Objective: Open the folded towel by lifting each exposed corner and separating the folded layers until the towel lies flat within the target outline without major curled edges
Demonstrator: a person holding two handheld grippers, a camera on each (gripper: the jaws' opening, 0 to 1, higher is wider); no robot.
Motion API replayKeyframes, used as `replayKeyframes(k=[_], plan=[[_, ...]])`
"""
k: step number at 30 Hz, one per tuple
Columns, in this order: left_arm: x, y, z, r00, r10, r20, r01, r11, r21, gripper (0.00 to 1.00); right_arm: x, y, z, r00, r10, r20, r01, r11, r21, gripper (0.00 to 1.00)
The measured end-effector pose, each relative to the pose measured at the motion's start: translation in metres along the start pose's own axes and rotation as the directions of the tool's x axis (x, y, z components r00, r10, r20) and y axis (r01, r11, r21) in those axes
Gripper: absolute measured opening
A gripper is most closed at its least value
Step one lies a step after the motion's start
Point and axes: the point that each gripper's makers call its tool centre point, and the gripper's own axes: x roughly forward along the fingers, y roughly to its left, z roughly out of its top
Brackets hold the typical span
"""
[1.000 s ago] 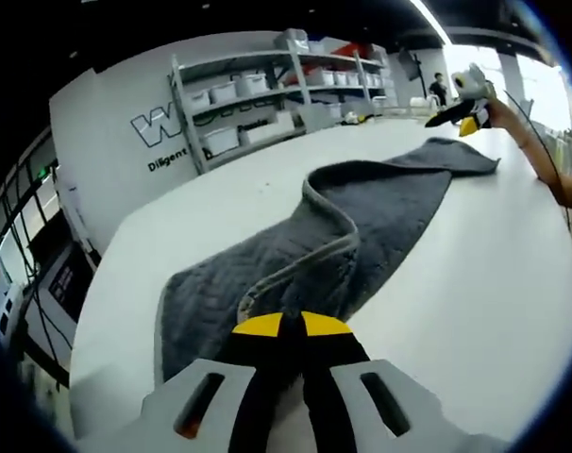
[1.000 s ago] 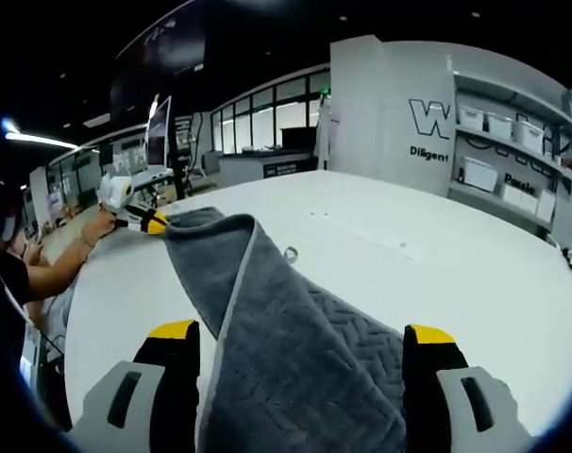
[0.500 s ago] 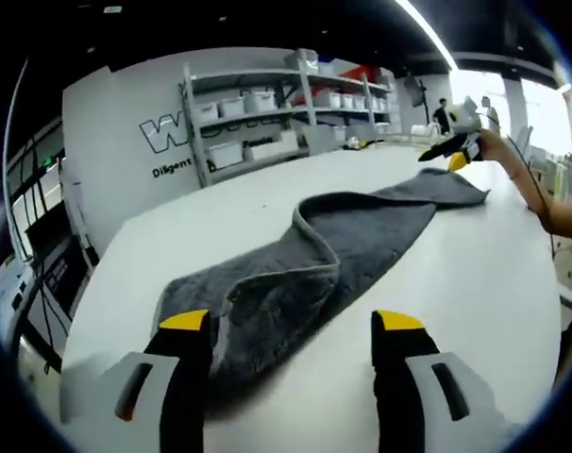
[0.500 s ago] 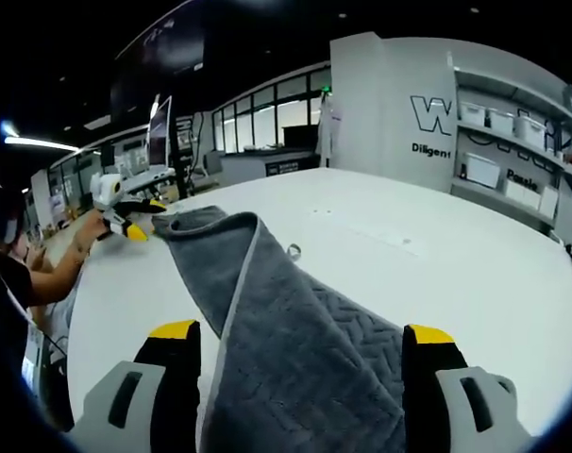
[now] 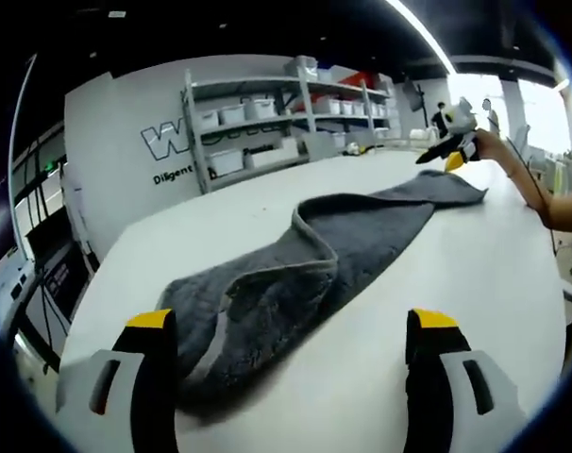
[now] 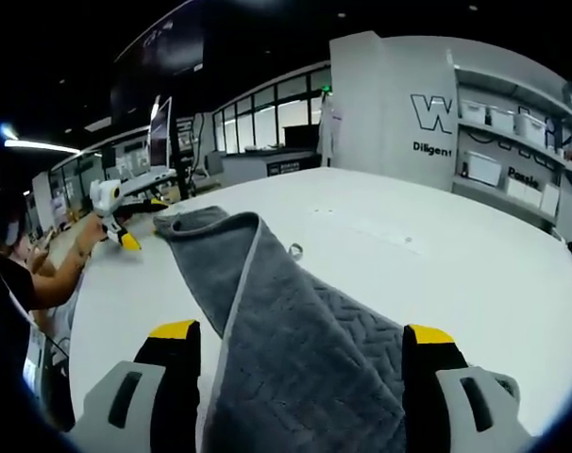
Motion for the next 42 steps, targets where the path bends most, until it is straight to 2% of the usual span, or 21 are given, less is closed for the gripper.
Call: replayKeyframes(k=[4,9,13,19,27,30,32,38,41,42], plan=[[0.002,0.002,0.004,1.0,0.002,-0.014,-0.001,1.0,0.03,0.99,0.0,0.0,0.0,1.0,0.002,0.0,-0.002,1.0,0.0,0.89],[0.008,0.008,0.012,1.0,-0.002,0.002,0.002,1.0,0.005,0.95,0.0,-0.002,-0.001,1.0,0.001,-0.002,-0.001,1.0,0.004,0.89],[0.018,0.018,0.01,0.999,0.018,-0.047,-0.018,1.0,0.001,0.95,0.0,-0.002,-0.001,1.0,0.005,-0.006,-0.005,1.0,0.003,0.89],[0.027,0.027,0.023,1.0,-0.02,-0.017,0.02,0.999,-0.045,0.91,0.002,-0.002,-0.004,1.0,0.007,-0.018,-0.007,1.0,0.006,0.88],[0.038,0.048,0.015,0.998,-0.022,-0.051,0.018,0.997,-0.081,0.88,0.003,-0.002,-0.005,1.0,0.011,-0.022,-0.01,1.0,0.006,0.88],[0.041,0.055,0.015,0.999,-0.014,-0.034,0.011,0.995,-0.098,0.86,0.005,-0.003,-0.007,0.999,0.009,-0.03,-0.009,1.0,0.006,0.88],[0.042,0.054,0.012,0.999,-0.036,-0.035,0.031,0.992,-0.119,0.81,0.006,-0.004,-0.008,0.999,0.01,-0.034,-0.01,1.0,0.01,0.88],[0.044,0.054,0.004,0.997,-0.053,-0.052,0.047,0.992,-0.119,0.65,0.006,-0.003,-0.009,0.999,0.011,-0.038,-0.011,1.0,0.008,0.87],[0.044,0.043,0.002,0.994,-0.096,-0.056,0.089,0.989,-0.119,0.51,0.006,-0.004,-0.01,0.999,0.01,-0.045,-0.01,1.0,0.009,0.87],[0.044,0.04,0.001,0.993,-0.106,-0.058,0.099,0.988,-0.118,0.43,0.006,-0.004,-0.011,0.999,0.01,-0.046,-0.009,1.0,0.009,0.87]])
